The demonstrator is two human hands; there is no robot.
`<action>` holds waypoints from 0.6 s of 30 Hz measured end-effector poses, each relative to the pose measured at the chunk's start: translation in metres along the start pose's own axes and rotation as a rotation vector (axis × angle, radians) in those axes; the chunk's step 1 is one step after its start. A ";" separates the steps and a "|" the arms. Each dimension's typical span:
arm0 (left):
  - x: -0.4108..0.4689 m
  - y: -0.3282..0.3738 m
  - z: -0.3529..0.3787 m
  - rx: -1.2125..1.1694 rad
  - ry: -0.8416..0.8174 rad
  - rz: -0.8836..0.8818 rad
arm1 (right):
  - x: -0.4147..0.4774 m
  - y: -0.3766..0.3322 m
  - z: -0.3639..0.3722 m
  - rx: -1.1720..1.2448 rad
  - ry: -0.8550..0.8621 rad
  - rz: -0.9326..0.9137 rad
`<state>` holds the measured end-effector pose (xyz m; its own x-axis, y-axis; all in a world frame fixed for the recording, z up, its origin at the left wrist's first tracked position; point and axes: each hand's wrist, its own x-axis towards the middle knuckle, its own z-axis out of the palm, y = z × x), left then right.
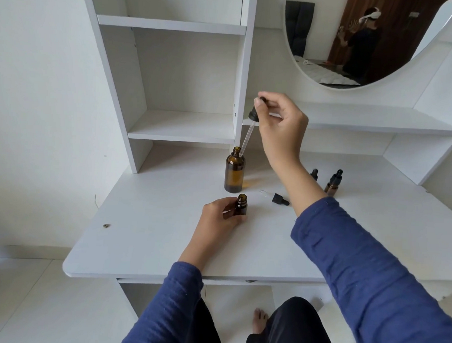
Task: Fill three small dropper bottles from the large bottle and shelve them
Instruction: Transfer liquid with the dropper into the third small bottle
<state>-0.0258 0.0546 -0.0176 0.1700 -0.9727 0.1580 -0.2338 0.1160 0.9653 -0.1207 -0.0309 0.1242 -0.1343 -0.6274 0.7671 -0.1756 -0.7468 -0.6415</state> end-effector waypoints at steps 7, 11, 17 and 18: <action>0.000 0.002 -0.001 -0.003 -0.007 -0.013 | 0.007 0.005 0.012 0.040 0.035 -0.010; -0.001 0.004 -0.001 -0.002 -0.014 -0.003 | 0.005 0.011 0.017 0.049 0.008 -0.002; -0.002 0.005 -0.002 0.009 -0.010 0.000 | -0.004 0.028 0.026 0.012 -0.074 0.062; -0.001 0.005 -0.002 0.000 -0.011 -0.002 | -0.008 0.033 0.027 -0.005 -0.098 0.082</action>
<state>-0.0257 0.0568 -0.0124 0.1603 -0.9750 0.1539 -0.2338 0.1139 0.9656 -0.0990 -0.0564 0.0972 -0.0528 -0.7047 0.7075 -0.1731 -0.6913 -0.7015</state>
